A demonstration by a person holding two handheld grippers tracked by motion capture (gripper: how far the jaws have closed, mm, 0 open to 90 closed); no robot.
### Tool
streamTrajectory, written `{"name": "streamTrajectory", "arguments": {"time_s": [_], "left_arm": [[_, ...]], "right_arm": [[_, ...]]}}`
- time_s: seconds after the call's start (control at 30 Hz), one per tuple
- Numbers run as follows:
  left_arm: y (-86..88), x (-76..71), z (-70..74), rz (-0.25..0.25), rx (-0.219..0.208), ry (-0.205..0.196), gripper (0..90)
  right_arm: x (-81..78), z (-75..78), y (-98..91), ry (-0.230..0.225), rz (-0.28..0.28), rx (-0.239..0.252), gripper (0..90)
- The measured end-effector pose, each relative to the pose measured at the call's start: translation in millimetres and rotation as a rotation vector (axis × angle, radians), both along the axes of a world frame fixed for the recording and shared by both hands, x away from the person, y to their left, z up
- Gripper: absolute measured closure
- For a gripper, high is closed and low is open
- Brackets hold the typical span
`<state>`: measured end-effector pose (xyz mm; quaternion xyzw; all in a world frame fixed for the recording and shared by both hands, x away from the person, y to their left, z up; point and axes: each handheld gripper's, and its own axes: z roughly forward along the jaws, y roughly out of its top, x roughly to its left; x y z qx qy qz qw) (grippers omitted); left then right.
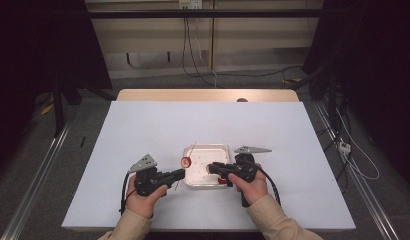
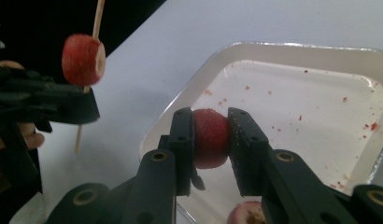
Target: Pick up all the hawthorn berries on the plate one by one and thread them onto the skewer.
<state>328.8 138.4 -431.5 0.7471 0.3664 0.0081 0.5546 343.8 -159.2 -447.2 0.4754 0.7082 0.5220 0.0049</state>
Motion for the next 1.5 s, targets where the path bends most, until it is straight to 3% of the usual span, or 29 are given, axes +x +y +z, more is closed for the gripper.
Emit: {"name": "streamTrajectory", "arguments": {"time_s": [0.47,0.7,0.97,1.23,1.5], "left_arm": [[-7.0,0.5,0.9,-0.03,-0.005,0.004,89.1],[-15.4,1.4,-1.6,-0.069,0.013,0.015,89.1],[-31.1,-1.5,-5.7,-0.133,0.043,0.029,89.1],[-32.6,-2.8,-9.1,-0.142,0.06,0.053,89.1],[-33.2,-2.7,-10.9,-0.138,0.061,0.064,89.1]], "right_arm": [[12.8,32.2,-17.8,-0.01,-0.074,0.131,72.7],[16.5,38.0,-23.8,0.019,-0.117,0.207,72.8],[17.8,40.1,-20.8,0.019,-0.143,0.221,72.8],[19.4,41.2,-23.4,0.017,-0.17,0.248,72.8],[17.3,41.5,-16.7,0.027,-0.154,0.278,72.8]]}}
